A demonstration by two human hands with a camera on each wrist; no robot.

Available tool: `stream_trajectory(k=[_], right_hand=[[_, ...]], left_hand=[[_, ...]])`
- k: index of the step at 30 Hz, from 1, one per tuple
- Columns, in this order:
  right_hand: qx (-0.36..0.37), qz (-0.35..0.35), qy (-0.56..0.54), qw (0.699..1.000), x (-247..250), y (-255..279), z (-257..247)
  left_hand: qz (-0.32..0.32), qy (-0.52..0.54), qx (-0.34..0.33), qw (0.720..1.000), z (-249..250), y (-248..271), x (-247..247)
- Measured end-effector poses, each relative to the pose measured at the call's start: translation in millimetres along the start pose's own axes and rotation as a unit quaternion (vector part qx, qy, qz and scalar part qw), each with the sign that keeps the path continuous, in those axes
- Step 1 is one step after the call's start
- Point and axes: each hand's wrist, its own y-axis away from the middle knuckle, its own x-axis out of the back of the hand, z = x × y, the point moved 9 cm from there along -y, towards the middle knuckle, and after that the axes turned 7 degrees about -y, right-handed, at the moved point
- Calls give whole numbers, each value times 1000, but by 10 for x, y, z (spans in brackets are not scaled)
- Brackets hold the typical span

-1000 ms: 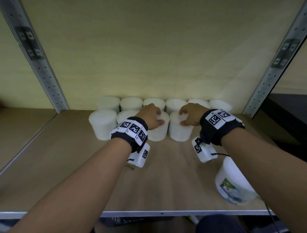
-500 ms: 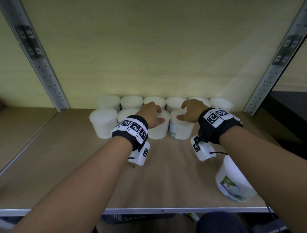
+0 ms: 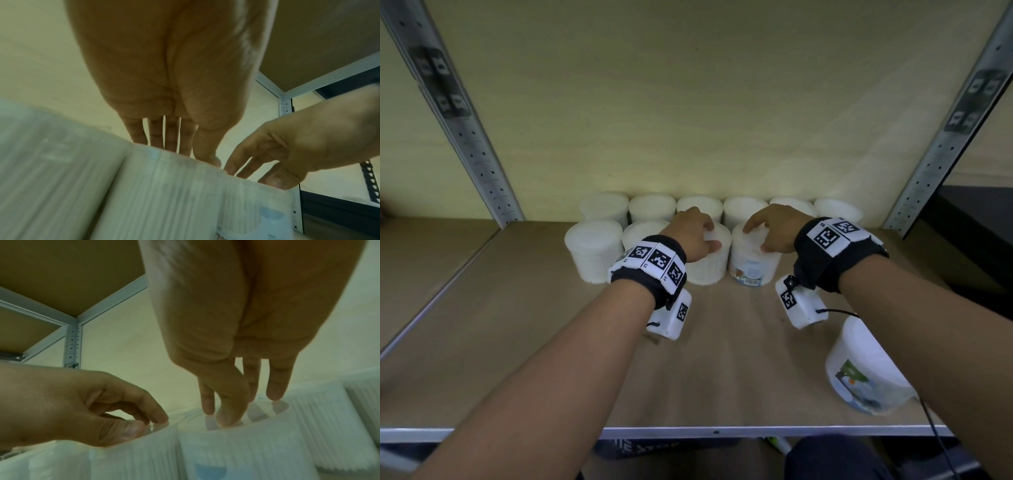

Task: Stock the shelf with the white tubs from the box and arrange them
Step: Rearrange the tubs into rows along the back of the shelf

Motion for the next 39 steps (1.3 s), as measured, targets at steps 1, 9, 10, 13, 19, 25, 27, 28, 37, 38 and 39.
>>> stream_trajectory(k=[1, 9, 10, 13, 19, 25, 27, 28, 37, 38, 39], right_hand=[[7, -1, -1, 1000, 2, -1, -4], [-30, 31, 15, 999, 58, -24, 89], [-42, 21, 27, 999, 23, -34, 107], [-54, 15, 44, 997, -23, -54, 112], [-43, 16, 47, 998, 5, -3, 55], [-20, -11, 16, 1000, -6, 17, 33], [-14, -13, 11, 1000, 4, 25, 7], [-14, -12, 6, 1000, 10, 25, 3], [-75, 36, 35, 996, 34, -51, 87], [-75, 32, 39, 996, 6, -58, 92], [-75, 31, 42, 996, -8, -62, 89]], left_hand=[[1, 1, 0, 1000, 1, 2, -2], [-1, -7, -1, 1000, 13, 7, -14], [0, -6, -2, 1000, 14, 11, -10], [2, -5, -3, 1000, 15, 15, -12], [3, -3, -5, 1000, 13, 18, -9], [2, -2, -3, 1000, 19, 20, -11], [2, -5, -3, 1000, 18, 21, -9], [2, -5, -4, 1000, 17, 23, -11], [3, 0, -5, 1000, 19, 33, -4], [4, 0, -5, 1000, 17, 33, -2], [5, 1, -5, 1000, 17, 33, 1]])
